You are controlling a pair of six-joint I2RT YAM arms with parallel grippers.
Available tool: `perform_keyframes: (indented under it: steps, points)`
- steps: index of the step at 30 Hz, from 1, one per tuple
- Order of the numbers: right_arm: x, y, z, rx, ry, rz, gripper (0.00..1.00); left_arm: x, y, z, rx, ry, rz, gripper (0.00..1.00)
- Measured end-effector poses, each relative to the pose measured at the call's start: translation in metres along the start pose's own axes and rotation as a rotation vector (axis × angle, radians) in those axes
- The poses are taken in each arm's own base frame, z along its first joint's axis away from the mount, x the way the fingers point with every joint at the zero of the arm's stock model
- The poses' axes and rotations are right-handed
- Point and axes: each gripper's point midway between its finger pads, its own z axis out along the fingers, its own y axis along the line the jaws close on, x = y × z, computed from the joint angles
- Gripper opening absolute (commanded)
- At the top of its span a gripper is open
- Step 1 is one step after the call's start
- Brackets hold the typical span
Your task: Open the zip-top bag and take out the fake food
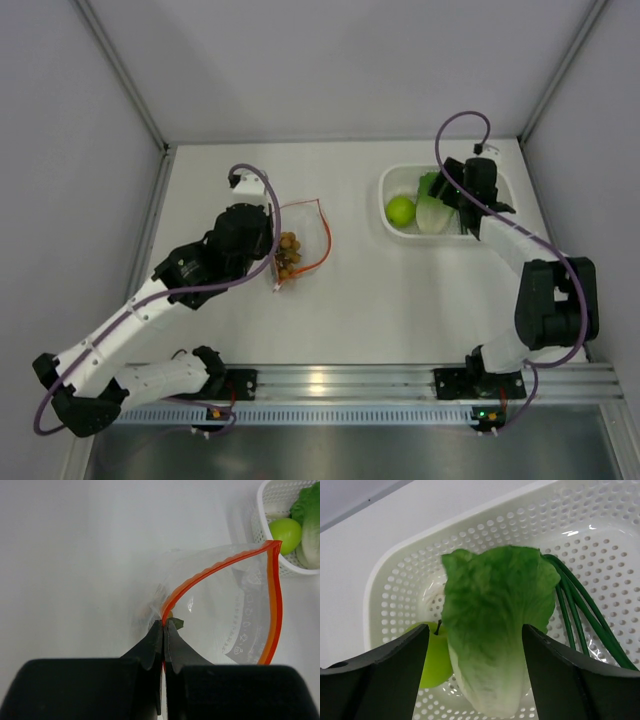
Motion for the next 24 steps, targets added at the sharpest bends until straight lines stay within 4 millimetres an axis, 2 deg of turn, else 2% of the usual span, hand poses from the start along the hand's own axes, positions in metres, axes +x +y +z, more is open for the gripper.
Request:
perform_keyframes:
  steps: [3, 4, 6, 7, 10, 13, 16, 17, 19, 20, 24]
  points:
    - [-0.005, 0.002, -0.002, -0.003, -0.003, -0.001, 0.81, 0.003, -0.001, 0.004, -0.005, 0.014, 0.009, 0.0]
    - [-0.007, 0.004, -0.003, -0.006, -0.007, -0.001, 0.85, 0.004, -0.002, 0.005, -0.006, 0.016, 0.01, 0.0]
    - [-0.013, 0.005, -0.01, -0.008, -0.016, -0.002, 0.99, 0.005, -0.002, 0.005, -0.005, 0.02, 0.009, 0.0]
    - [-0.015, 0.005, -0.014, -0.007, -0.018, -0.008, 0.99, 0.005, -0.003, 0.005, -0.003, 0.021, 0.005, 0.0]
    - [-0.026, 0.01, -0.032, -0.002, -0.045, -0.029, 0.99, 0.004, -0.007, 0.005, 0.009, 0.024, -0.016, 0.0]
    - [-0.038, 0.024, -0.052, -0.049, -0.076, 0.002, 0.99, 0.005, -0.011, 0.007, 0.022, 0.031, -0.037, 0.0]
    - [-0.048, 0.046, -0.072, -0.176, -0.086, 0.049, 0.91, 0.008, -0.014, 0.011, 0.017, 0.045, -0.051, 0.0]
    - [-0.048, 0.053, -0.078, -0.22, -0.081, 0.065, 0.85, 0.009, -0.015, 0.012, 0.017, 0.046, -0.058, 0.0]
    - [-0.044, 0.068, -0.088, -0.313, -0.051, 0.103, 0.83, 0.009, -0.017, 0.014, 0.015, 0.048, -0.07, 0.0]
    - [-0.042, 0.074, -0.091, -0.347, -0.034, 0.121, 0.79, 0.009, -0.018, 0.015, 0.015, 0.048, -0.077, 0.0]
    - [-0.029, 0.095, -0.106, -0.458, 0.05, 0.166, 0.78, 0.006, -0.022, 0.017, 0.024, 0.033, -0.114, 0.0]
